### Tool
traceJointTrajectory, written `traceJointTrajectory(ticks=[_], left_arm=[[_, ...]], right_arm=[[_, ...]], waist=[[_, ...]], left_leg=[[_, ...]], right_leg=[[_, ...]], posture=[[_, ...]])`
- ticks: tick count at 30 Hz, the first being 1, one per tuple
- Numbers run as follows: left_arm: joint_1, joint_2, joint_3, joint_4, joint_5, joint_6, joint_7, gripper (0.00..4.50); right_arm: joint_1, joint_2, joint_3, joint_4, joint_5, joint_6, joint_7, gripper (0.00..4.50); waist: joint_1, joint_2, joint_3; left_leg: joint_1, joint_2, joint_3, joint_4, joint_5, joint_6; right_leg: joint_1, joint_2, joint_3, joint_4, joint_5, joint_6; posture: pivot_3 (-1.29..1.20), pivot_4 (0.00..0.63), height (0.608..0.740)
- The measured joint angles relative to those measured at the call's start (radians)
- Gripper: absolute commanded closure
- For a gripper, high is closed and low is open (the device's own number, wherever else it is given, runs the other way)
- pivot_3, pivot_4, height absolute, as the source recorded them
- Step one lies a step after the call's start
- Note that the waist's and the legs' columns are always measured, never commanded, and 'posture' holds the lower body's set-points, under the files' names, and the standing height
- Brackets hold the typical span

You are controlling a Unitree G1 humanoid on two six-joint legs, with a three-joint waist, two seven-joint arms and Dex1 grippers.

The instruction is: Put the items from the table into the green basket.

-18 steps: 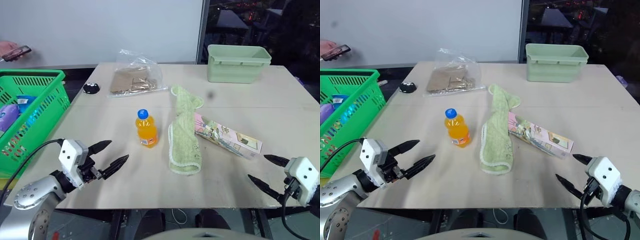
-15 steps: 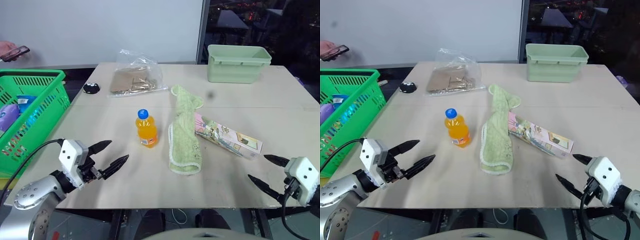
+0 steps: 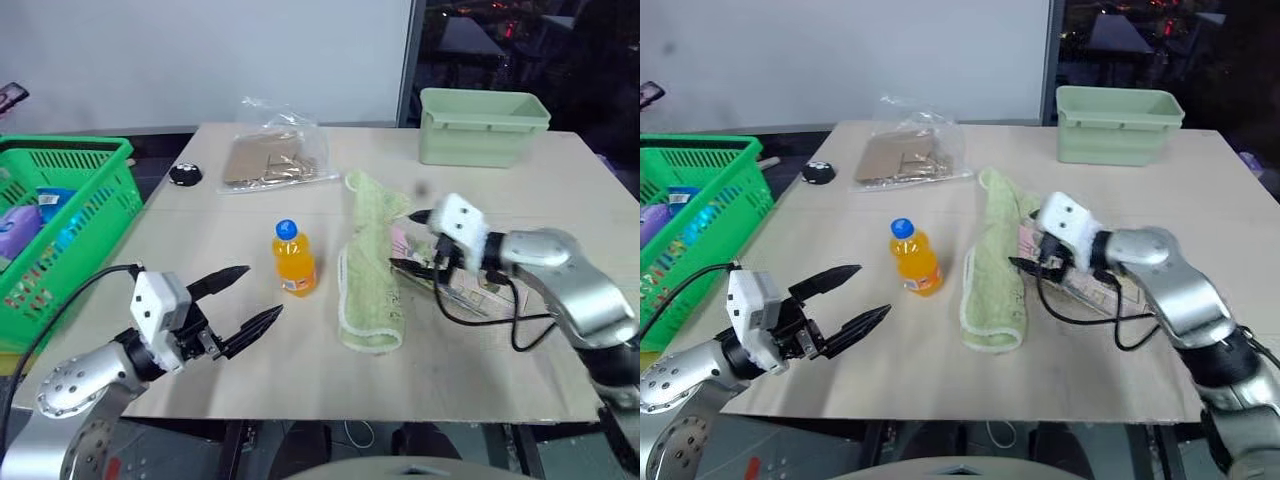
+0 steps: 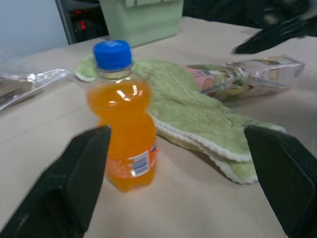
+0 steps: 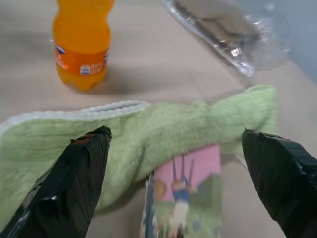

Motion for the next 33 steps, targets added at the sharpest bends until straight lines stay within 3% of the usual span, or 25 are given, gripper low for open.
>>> traceJointTrajectory(ticks=[6, 10, 13, 17, 21, 26, 31, 33], left_arm=[[0.005, -0.006, -0.017, -0.061, -0.008, 0.022, 0.076, 0.0], [0.013, -0.014, -0.026, -0.081, -0.008, 0.028, 0.112, 0.0], [0.014, -0.019, -0.028, -0.1, -0.007, 0.028, 0.137, 0.0], [0.033, -0.033, -0.027, -0.098, 0.003, 0.018, 0.147, 0.0], [0.035, -0.046, -0.034, -0.095, 0.022, -0.005, 0.146, 0.0], [0.032, -0.048, -0.035, -0.075, 0.032, -0.024, 0.138, 0.0], [0.03, -0.052, -0.038, -0.041, 0.042, -0.059, 0.112, 0.0], [0.03, -0.053, -0.038, -0.038, 0.043, -0.062, 0.11, 0.0]], right_arm=[[-0.248, 0.213, 0.14, 0.452, -0.136, -0.116, 0.004, 0.01], [-0.31, 0.27, 0.186, 0.669, -0.215, -0.2, 0.01, 0.01], [-0.329, 0.277, 0.213, 0.779, -0.269, -0.257, 0.031, 0.87], [-0.351, 0.276, 0.212, 0.826, -0.31, -0.321, 0.044, 2.43], [-0.351, 0.276, 0.208, 0.824, -0.328, -0.378, 0.053, 4.38], [-0.335, 0.275, 0.135, 0.744, -0.284, -0.356, 0.076, 4.46], [-0.352, 0.271, -0.094, 0.53, -0.085, -0.137, 0.101, 4.46], [-0.357, 0.264, -0.119, 0.522, -0.068, -0.112, 0.097, 4.46]], waist=[[0.008, 0.0, 0.0], [0.033, 0.0, 0.0], [0.052, 0.001, 0.0], [0.061, 0.001, 0.0], [0.069, 0.002, 0.0], [0.076, 0.003, 0.001], [0.076, 0.004, 0.001], [0.076, 0.004, 0.001]], left_leg=[[0.002, 0.002, 0.0, 0.0, 0.0, 0.0], [0.002, 0.003, 0.0, 0.0, 0.0, 0.0], [0.002, 0.003, 0.0, 0.0, 0.0, 0.0], [0.002, 0.004, 0.0, -0.001, 0.0, -0.001], [0.002, 0.005, 0.0, 0.0, 0.0, -0.001], [0.002, 0.005, 0.0, 0.0, 0.001, -0.001], [0.001, 0.006, -0.001, -0.001, 0.001, -0.001], [0.001, 0.006, -0.001, -0.001, 0.001, -0.001]], right_leg=[[0.001, 0.003, 0.0, 0.001, 0.0, 0.0], [0.001, 0.004, 0.0, 0.001, 0.001, 0.0], [0.0, 0.004, 0.0, 0.001, 0.001, 0.0], [0.0, 0.006, 0.0, 0.001, 0.0, -0.001], [0.0, 0.007, 0.0, 0.001, 0.0, -0.001], [0.0, 0.007, 0.0, 0.001, 0.001, -0.002], [0.0, 0.008, 0.0, 0.001, 0.001, -0.002], [0.0, 0.008, 0.0, 0.001, 0.001, -0.002]], posture=[[0.19, 0.0, 0.74], [0.22, 0.0, 0.74], [0.22, 0.0, 0.74], [0.22, 0.0, 0.74], [0.21, 0.0, 0.74], [0.2, 0.0, 0.74], [0.18, 0.0, 0.74], [0.18, 0.0, 0.74]])
